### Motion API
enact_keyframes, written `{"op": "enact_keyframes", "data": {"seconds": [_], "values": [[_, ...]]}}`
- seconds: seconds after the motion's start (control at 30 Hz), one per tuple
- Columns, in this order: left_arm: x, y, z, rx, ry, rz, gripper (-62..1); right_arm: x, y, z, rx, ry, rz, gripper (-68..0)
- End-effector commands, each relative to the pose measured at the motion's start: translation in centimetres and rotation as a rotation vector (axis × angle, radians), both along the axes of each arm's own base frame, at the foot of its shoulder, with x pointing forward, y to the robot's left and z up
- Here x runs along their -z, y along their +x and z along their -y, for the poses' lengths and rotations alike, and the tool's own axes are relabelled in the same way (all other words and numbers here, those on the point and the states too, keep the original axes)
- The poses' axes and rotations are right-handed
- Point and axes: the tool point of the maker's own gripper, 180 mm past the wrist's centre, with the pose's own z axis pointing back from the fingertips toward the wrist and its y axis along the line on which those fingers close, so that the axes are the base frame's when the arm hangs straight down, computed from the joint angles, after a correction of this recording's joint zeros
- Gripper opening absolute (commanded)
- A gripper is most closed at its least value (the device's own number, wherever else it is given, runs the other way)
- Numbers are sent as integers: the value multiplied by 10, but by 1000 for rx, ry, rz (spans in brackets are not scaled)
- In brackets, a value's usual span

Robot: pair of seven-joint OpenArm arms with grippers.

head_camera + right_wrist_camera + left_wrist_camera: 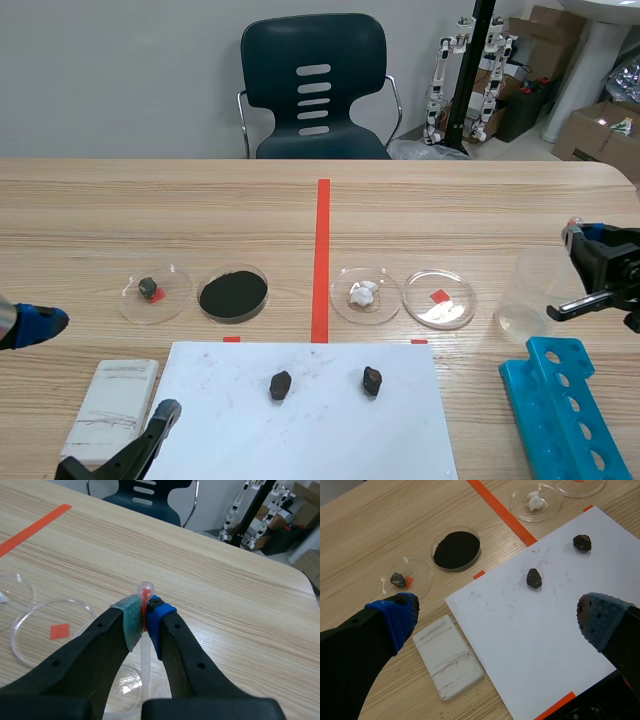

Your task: Put the dropper in the beaker

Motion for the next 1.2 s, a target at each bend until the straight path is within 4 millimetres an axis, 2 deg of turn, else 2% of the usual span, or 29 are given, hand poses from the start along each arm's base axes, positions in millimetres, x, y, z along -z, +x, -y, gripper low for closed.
{"op": "enact_keyframes", "data": {"seconds": [0.0,0.23,0.4,0.47,0.6,0.83,1.17], "values": [[-4,1,1,-6,-16,13,14,-7,6,0,3,4,19,-603],[-4,1,1,-6,-16,13,14,-6,6,1,5,3,11,-379],[-4,1,1,-6,-16,13,14,-10,4,1,6,27,37,-156],[-4,1,1,-6,-16,13,14,-13,3,0,4,42,56,-102],[-4,1,1,-6,-16,13,14,-18,-1,-3,-5,63,86,-64],[-4,1,1,-6,-16,13,14,-26,-11,-10,-24,94,122,-65],[-4,1,1,-6,-16,13,14,-48,-29,-37,-92,128,157,-65]]}}
